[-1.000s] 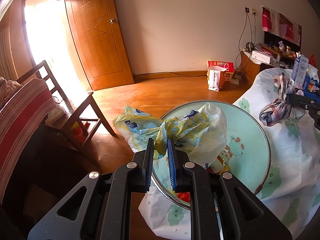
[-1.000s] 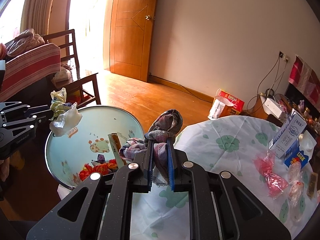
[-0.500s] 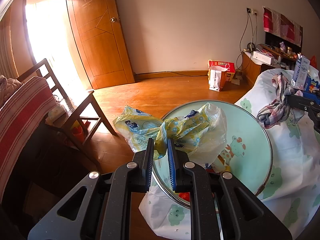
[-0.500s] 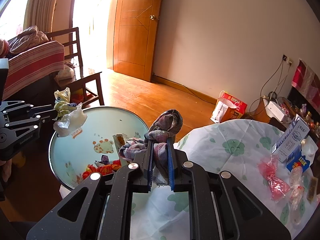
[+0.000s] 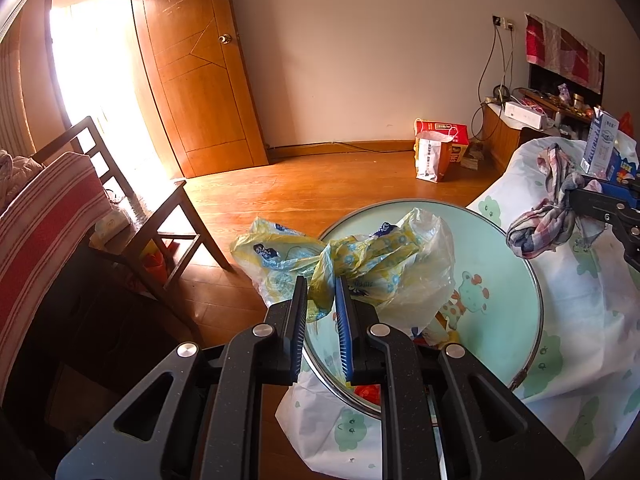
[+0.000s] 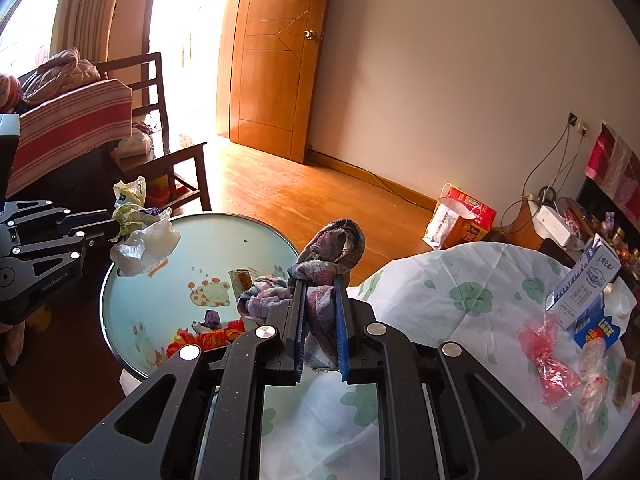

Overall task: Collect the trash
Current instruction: 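Move the grey-pink cloth over the bucket with the right gripper while the left holds the yellow bag, then open both grippers to drop the yellow bag and grey-pink cloth into the bucket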

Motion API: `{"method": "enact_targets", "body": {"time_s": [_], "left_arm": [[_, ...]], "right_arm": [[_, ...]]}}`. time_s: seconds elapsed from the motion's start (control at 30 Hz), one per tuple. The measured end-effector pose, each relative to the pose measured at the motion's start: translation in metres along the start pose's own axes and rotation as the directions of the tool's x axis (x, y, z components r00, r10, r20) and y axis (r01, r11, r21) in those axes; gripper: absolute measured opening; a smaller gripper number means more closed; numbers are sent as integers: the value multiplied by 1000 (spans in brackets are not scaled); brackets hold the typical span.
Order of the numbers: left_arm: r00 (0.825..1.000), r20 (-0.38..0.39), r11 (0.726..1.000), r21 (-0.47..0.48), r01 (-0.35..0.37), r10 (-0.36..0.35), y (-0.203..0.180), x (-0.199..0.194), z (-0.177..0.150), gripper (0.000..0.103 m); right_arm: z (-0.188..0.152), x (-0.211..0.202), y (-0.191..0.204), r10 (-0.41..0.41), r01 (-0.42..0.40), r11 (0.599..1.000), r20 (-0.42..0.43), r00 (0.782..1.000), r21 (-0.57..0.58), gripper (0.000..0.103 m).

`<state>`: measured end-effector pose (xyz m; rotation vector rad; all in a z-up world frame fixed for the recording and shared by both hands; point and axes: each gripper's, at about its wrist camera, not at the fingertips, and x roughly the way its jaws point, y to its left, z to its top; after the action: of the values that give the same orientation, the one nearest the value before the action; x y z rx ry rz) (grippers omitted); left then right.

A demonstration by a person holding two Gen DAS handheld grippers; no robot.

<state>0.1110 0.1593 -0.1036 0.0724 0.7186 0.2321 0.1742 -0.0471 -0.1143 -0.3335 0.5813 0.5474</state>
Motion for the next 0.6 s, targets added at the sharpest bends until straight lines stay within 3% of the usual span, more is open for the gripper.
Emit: {"method": "enact_targets", "body": {"time_s": [0.23, 0.33, 0.37, 0.4, 0.43, 0.5, 0.6], "left_arm": [[1000, -1, 1000, 7, 11, -11, -5, 0, -1, 16], [1000, 0, 1000, 4, 28, -28, -8, 0, -2, 19], [1000, 3, 1000, 6, 31, -31, -9, -1, -2, 23], [1000, 8, 1000, 8, 30, -30, -10, -2, -2, 34], [999, 12, 1000, 6, 30, -30, -11, -2, -2, 44], [999, 17, 999, 5, 33, -33, -13, -3, -2, 47], [1000, 16, 1000, 8, 27, -27, -15, -3, -3, 56]], "right_arm": [[1, 3, 5, 20, -20, 1000, -5, 1000, -8, 13], [0, 5, 9, 31, -31, 999, -4, 1000, -16, 19], [0, 6, 10, 33, -33, 999, -7, 999, -18, 23], [0, 6, 11, 39, -40, 999, -11, 999, -19, 26], [0, 6, 12, 39, -40, 999, -10, 999, -21, 36], [-2, 5, 12, 33, -33, 999, -4, 999, -21, 50], [-4, 5, 12, 30, -30, 999, -8, 1000, -13, 50]]}}
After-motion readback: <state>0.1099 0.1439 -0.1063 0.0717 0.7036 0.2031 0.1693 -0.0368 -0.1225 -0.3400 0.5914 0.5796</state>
